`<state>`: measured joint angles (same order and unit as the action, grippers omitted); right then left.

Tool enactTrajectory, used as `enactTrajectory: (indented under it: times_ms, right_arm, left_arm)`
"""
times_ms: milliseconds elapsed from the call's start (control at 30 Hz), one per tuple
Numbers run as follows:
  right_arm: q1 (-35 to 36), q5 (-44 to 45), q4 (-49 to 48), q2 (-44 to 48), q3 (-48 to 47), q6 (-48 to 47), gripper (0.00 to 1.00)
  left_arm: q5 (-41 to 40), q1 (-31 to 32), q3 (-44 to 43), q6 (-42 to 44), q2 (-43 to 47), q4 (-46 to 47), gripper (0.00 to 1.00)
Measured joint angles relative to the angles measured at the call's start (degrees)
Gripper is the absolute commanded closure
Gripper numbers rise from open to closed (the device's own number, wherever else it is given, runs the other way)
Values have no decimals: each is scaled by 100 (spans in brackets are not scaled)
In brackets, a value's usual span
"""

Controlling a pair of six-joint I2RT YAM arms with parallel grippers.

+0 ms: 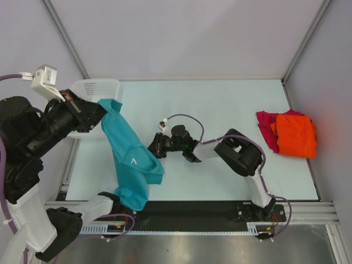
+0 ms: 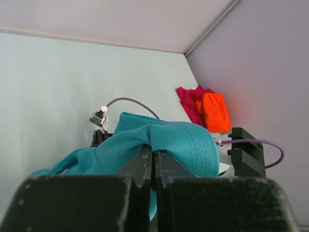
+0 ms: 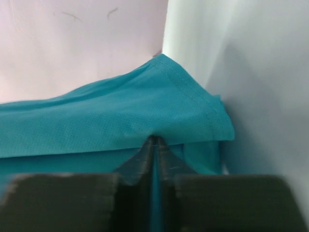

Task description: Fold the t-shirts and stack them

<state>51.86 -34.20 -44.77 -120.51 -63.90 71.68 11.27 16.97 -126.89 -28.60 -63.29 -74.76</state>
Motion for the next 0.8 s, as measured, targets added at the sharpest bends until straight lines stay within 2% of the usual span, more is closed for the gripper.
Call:
enactTrajectory:
  times_ms: [233, 333, 500, 633, 800]
  right_arm:
    - [72, 70, 2, 48, 118, -101, 100]
    - [-142, 308, 671, 450, 306, -540, 100]
    - [-833, 1364, 2378, 1755, 332, -1617, 100]
    - [-1119, 2070, 3016, 2627, 284, -2135, 100]
    - [-1082, 2188, 3252, 2719, 151, -2376, 100]
  left_arm:
    - [0, 0, 0, 2, 0, 0, 100]
    - [0, 0, 0, 4, 0, 0, 100]
    - [2, 0, 184, 7, 66, 24, 100]
    - [7, 0, 345, 7, 87, 46, 100]
    - [9, 0, 358, 7, 81, 61, 100]
